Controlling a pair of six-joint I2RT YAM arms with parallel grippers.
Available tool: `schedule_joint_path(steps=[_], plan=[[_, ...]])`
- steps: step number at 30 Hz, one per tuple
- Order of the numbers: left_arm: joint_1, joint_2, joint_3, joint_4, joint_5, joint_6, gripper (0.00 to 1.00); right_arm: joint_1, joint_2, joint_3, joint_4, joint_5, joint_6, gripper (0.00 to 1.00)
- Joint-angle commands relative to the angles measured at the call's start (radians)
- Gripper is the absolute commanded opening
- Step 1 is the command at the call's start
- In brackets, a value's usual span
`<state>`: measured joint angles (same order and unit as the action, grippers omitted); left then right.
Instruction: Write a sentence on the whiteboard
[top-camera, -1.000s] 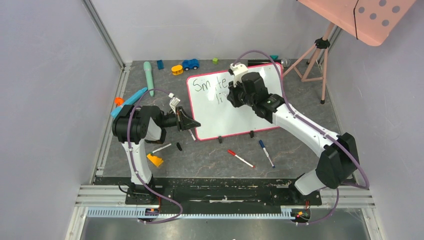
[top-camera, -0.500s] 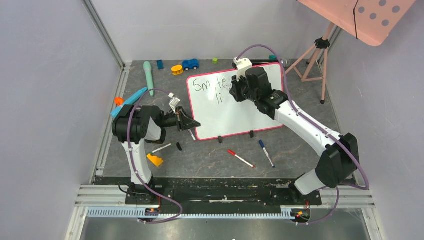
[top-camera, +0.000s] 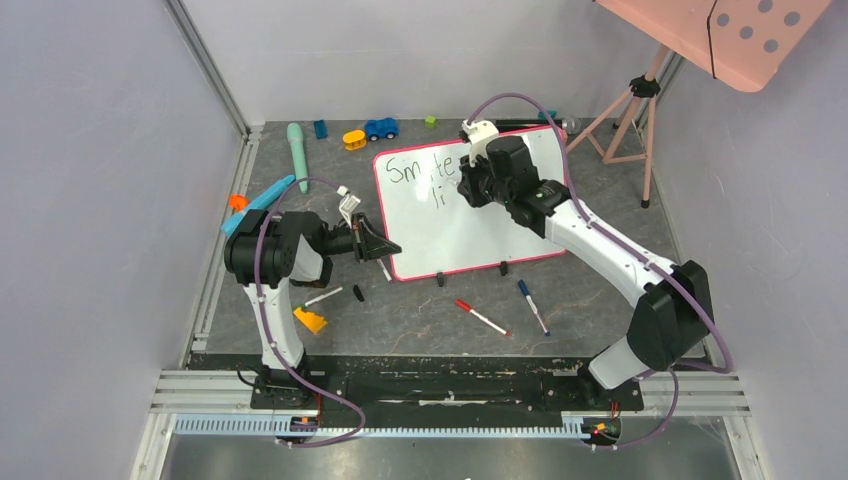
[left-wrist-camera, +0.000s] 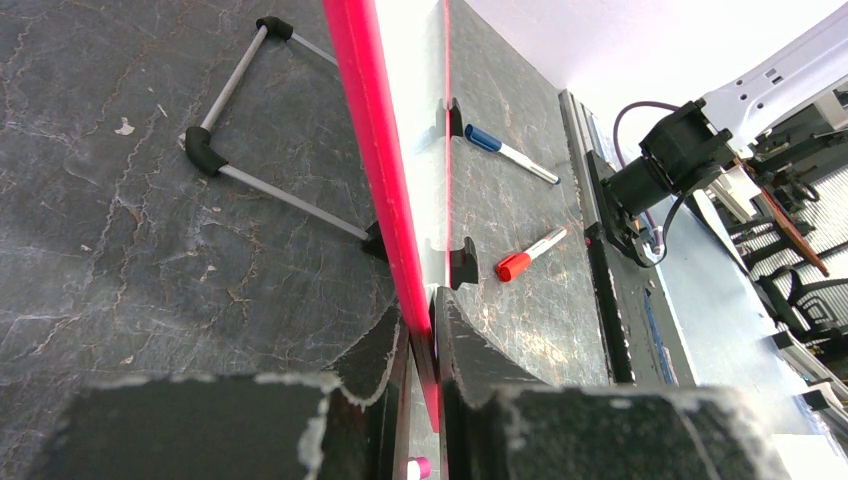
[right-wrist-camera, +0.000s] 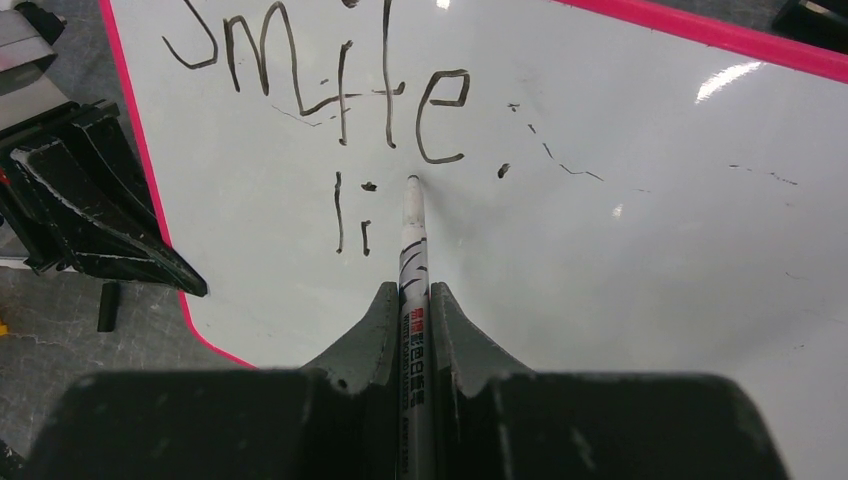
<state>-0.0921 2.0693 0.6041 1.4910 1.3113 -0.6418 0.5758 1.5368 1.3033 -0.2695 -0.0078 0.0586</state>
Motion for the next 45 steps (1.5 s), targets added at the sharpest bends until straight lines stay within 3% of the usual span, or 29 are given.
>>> schedule_joint_path(steps=[1, 14, 33, 45], plan=[[-0.01, 0.014, -0.004, 0.067, 0.043, 0.095, 0.15, -0.003, 0.01, 0.021, 0.008, 0.027, -0.014, 0.0], [-0.01, 0.013, -0.005, 0.066, 0.043, 0.095, 0.15, -0.002, 0.033, 0.021, 0.008, 0.016, -0.012, 0.0], [-0.009, 0.015, -0.006, 0.066, 0.042, 0.094, 0.15, 0.0, -0.067, -0.177, 0.021, -0.022, -0.003, 0.0], [-0.01, 0.014, -0.005, 0.066, 0.042, 0.095, 0.15, -0.002, -0.092, -0.062, 0.009, -0.066, 0.022, 0.0]])
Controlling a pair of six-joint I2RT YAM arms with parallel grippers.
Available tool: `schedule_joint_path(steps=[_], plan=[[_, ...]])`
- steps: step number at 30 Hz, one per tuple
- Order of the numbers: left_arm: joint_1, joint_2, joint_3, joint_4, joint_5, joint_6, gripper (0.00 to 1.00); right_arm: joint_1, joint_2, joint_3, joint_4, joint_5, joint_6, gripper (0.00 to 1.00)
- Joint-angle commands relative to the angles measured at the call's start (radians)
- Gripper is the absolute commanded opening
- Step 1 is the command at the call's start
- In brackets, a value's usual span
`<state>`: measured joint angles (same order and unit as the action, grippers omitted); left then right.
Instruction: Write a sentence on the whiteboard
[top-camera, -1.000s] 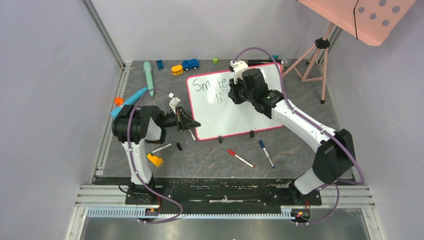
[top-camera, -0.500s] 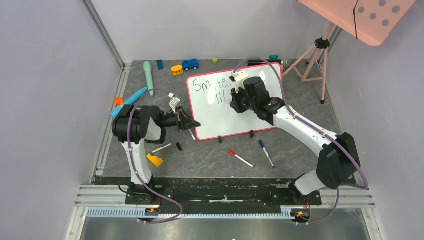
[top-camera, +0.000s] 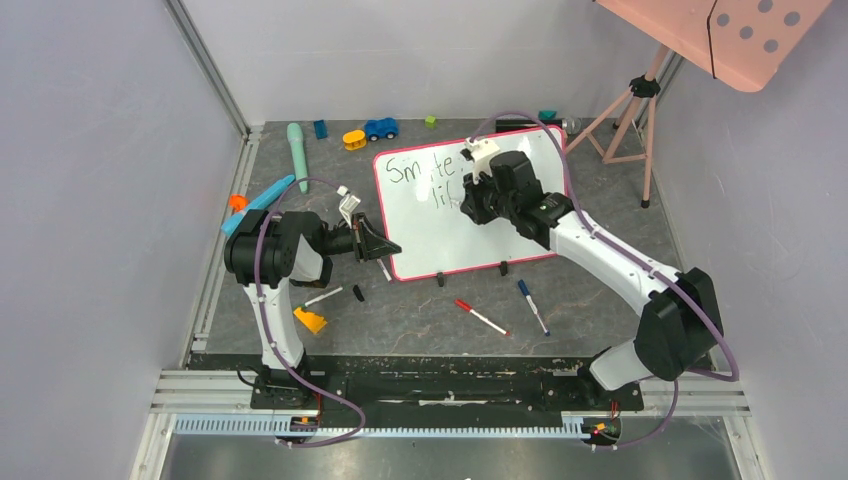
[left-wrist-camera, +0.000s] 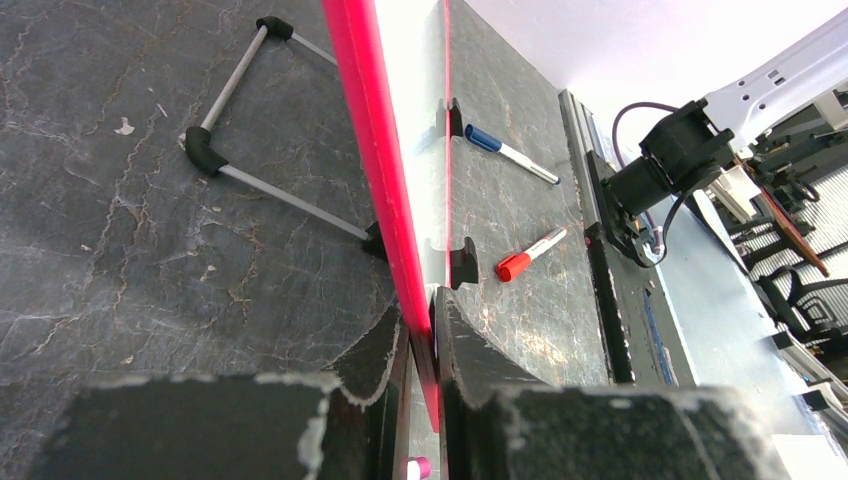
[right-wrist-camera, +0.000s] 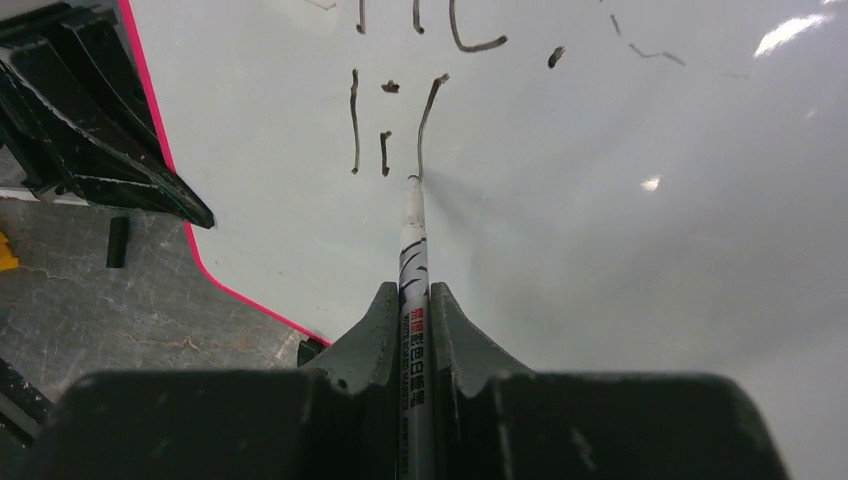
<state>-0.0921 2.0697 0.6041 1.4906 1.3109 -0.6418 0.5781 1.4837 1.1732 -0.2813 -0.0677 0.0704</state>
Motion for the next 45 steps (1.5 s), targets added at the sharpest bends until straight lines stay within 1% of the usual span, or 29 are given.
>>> schedule_joint_path(steps=[1, 8, 14, 22, 23, 28, 45], plan=[[-0.01, 0.014, -0.005, 0.066, 0.043, 0.095, 0.15, -0.005, -0.043, 0.07, 0.025, 0.003, 0.01, 0.0], [-0.01, 0.016, -0.005, 0.066, 0.043, 0.094, 0.15, -0.004, -0.045, 0.087, 0.037, 0.029, 0.005, 0.0], [-0.009, 0.016, -0.004, 0.066, 0.044, 0.093, 0.15, -0.004, -0.03, 0.083, 0.05, 0.093, 0.006, 0.0], [-0.01, 0.017, -0.005, 0.066, 0.043, 0.094, 0.15, -0.004, 0.0, 0.095, 0.069, 0.071, 0.006, 0.0], [-0.01, 0.016, -0.005, 0.066, 0.044, 0.094, 0.15, -0.004, 0.004, 0.098, 0.071, 0.044, 0.005, 0.0], [-0.009, 0.016, -0.005, 0.066, 0.043, 0.094, 0.15, -0.003, 0.022, 0.114, 0.071, 0.017, 0.003, 0.0], [-0.01, 0.015, -0.007, 0.066, 0.042, 0.096, 0.15, -0.001, 0.056, 0.105, 0.059, 0.003, 0.004, 0.0]])
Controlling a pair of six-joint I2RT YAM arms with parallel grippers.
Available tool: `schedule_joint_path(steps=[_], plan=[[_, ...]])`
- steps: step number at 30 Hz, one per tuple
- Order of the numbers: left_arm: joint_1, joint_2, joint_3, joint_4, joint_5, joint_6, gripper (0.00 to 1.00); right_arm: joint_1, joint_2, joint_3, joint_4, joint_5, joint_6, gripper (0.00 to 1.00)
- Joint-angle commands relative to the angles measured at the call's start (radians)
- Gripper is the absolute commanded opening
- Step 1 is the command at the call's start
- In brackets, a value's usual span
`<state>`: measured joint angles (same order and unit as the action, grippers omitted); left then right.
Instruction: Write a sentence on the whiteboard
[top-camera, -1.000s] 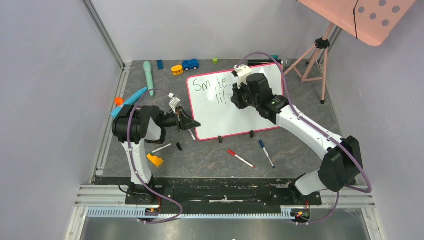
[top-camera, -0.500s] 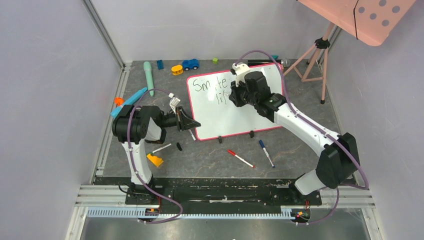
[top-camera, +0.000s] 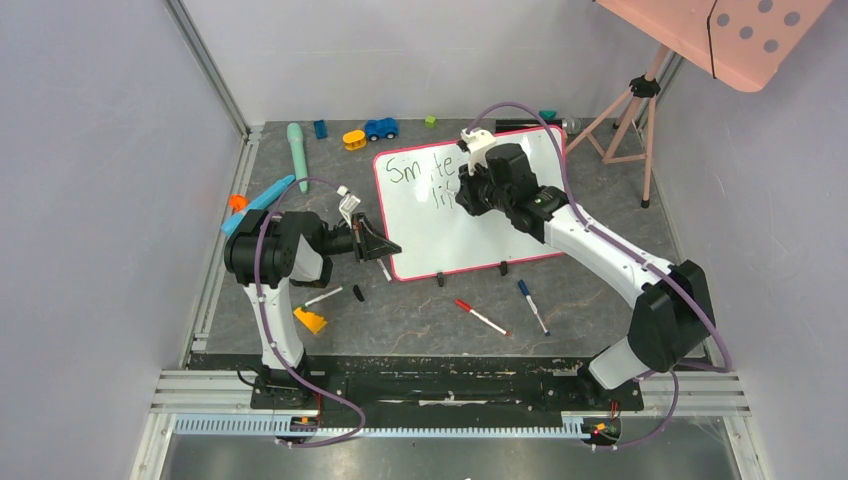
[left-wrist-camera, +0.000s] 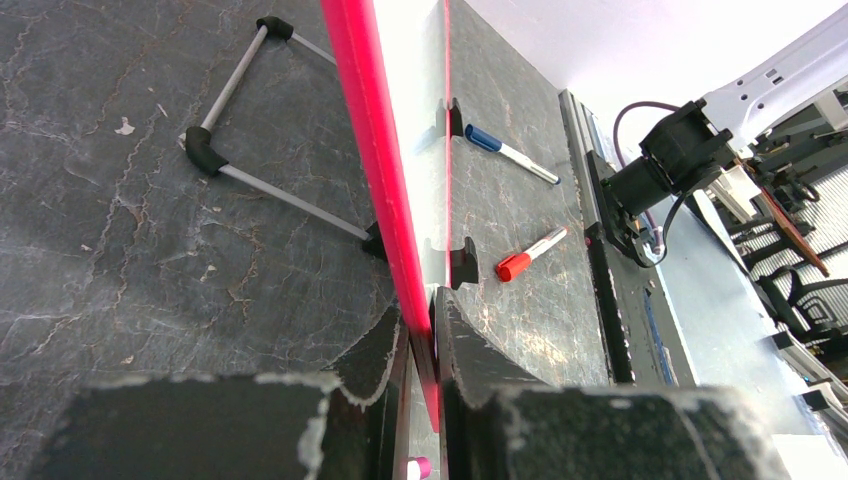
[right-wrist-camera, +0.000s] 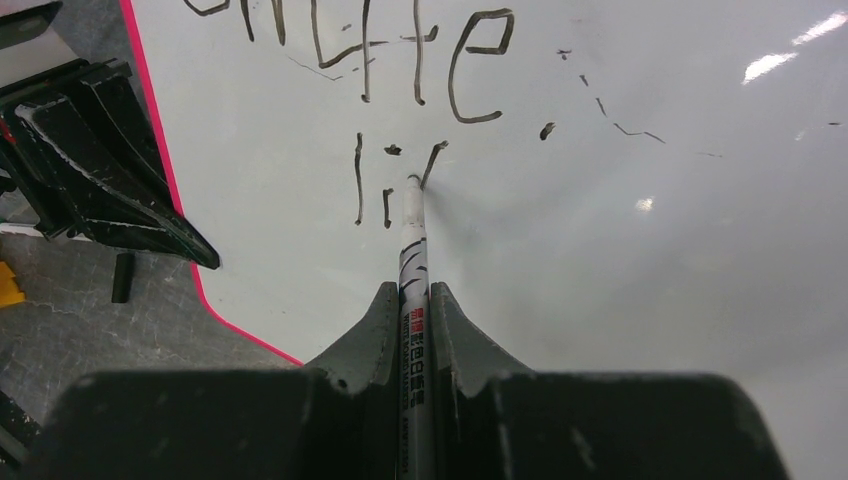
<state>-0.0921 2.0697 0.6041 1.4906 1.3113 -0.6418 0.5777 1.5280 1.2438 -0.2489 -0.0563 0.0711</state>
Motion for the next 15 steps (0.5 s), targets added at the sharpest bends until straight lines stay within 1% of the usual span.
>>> schedule_joint_path(steps=[1, 15], plan=[[-0.01, 0.014, -0.006, 0.067, 0.043, 0.096, 0.15, 0.001, 0.012, 0.034, 0.024, -0.004, 0.005, 0.0], [-0.009, 0.013, -0.006, 0.067, 0.042, 0.097, 0.15, -0.001, -0.007, 0.036, -0.025, 0.155, 0.017, 0.0]])
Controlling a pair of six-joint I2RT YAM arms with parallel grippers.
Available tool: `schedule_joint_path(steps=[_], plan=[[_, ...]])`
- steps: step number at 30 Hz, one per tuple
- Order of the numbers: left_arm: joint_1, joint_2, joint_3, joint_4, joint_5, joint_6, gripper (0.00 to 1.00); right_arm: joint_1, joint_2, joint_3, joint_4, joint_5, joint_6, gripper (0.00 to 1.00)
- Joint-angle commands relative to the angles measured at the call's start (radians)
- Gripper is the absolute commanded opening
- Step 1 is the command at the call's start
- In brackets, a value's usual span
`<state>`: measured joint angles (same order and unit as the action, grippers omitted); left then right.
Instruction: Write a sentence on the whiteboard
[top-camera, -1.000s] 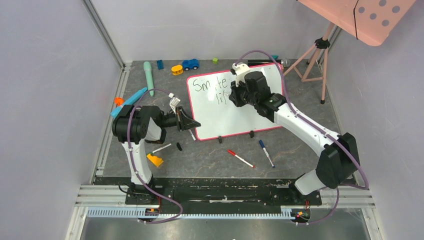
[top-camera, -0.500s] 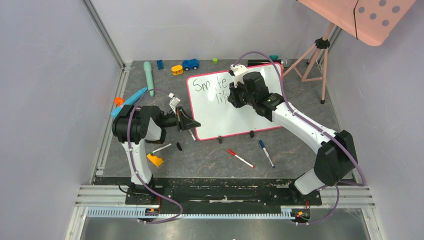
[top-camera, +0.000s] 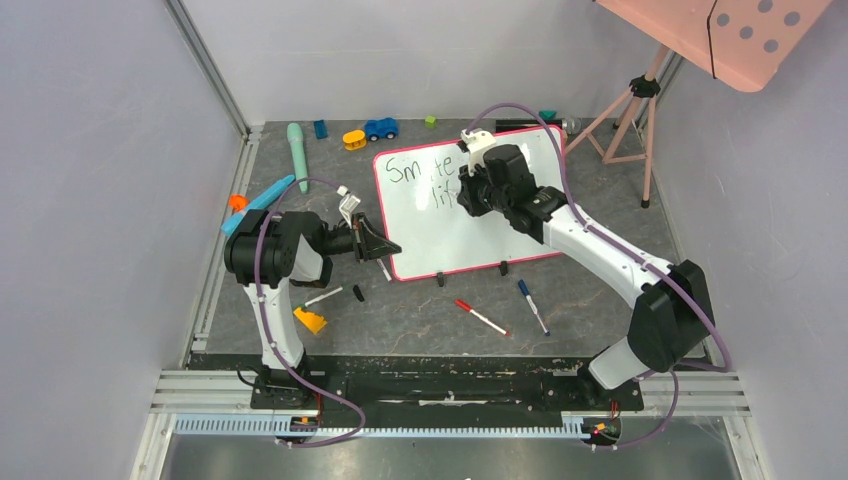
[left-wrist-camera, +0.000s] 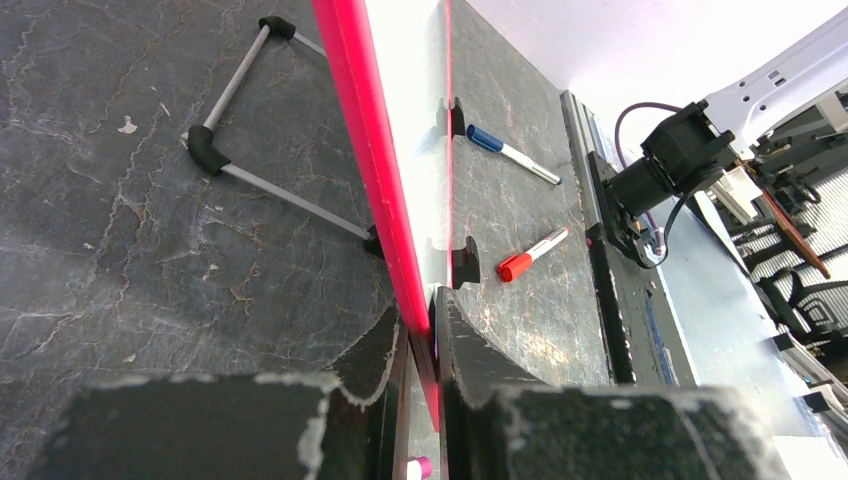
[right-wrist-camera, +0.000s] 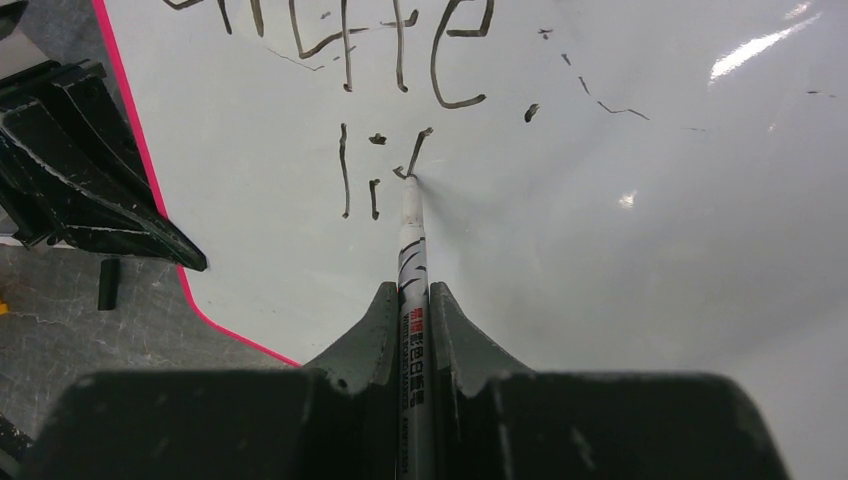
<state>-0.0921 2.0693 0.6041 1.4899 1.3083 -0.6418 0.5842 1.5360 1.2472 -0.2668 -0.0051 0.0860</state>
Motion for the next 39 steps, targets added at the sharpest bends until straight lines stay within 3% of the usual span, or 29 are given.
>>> schedule_joint_path(steps=[1, 19, 39], plan=[[-0.01, 0.013, -0.007, 0.067, 0.045, 0.098, 0.15, -0.007, -0.017, 0.031, -0.007, 0.106, 0.002, 0.0], [-0.009, 0.014, -0.008, 0.067, 0.047, 0.095, 0.15, -0.018, -0.097, -0.002, 0.04, -0.032, -0.003, 0.0], [-0.009, 0.013, -0.007, 0.067, 0.048, 0.095, 0.15, -0.035, -0.082, -0.057, 0.037, 0.008, -0.002, 0.0]])
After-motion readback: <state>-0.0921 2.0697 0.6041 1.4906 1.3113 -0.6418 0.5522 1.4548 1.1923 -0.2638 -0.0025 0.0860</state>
